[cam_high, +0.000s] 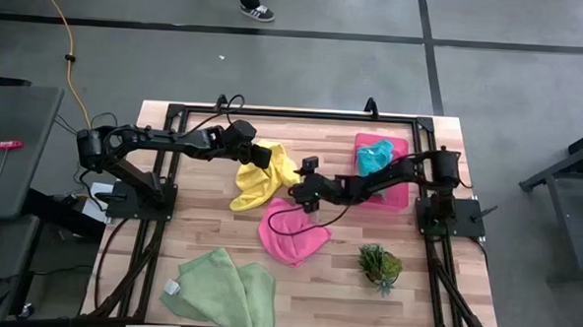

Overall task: Fold microfiber towels
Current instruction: Fold the yellow microfiber cloth

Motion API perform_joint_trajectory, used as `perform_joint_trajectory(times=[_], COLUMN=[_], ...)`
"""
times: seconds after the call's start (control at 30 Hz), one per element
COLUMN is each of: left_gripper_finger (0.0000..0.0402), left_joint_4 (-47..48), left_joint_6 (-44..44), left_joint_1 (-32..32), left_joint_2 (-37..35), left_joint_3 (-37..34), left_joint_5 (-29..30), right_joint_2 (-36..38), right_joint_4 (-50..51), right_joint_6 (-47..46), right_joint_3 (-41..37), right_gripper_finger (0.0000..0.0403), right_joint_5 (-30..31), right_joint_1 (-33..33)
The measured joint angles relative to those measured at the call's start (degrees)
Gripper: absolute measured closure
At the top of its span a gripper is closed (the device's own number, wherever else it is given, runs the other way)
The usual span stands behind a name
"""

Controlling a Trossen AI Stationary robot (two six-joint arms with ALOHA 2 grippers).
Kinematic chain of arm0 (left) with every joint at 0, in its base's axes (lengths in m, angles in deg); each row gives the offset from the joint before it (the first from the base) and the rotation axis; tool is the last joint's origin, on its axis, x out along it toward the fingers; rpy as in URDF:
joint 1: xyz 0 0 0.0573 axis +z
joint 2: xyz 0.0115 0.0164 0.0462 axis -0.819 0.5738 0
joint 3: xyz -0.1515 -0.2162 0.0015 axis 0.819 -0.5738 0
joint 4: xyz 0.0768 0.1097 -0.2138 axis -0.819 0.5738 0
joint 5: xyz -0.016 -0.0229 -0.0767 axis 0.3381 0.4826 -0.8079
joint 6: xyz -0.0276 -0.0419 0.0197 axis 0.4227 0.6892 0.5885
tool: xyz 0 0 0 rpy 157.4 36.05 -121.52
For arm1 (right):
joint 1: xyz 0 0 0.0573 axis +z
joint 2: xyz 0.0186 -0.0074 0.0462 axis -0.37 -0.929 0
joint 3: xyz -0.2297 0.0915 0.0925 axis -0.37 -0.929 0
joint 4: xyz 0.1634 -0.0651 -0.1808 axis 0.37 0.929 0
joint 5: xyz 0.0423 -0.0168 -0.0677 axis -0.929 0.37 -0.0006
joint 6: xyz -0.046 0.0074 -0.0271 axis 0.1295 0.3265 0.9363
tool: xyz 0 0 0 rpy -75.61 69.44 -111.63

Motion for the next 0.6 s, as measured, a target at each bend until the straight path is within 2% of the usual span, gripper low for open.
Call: perform_joint_trajectory(times=[0.17,0.6], left_gripper_finger=[0.0400,0.0400], left_joint_4=[-0.07,-0.11], left_joint_6=[0.03,0.01], left_joint_1=[0.00,0.00], left_joint_2=[0.00,0.00], left_joint_3=[0.00,0.00], left_joint_5=[-0.36,-0.50], right_joint_2=[-2.62,-3.87], right_joint_4=[4.09,9.44], right_joint_6=[0.00,-3.43], right_joint_3=[4.71,10.86], right_gripper_finger=[0.0158,0.0160], right_joint_5=[-0.49,4.79], right_joint_1=[-0.64,-0.60])
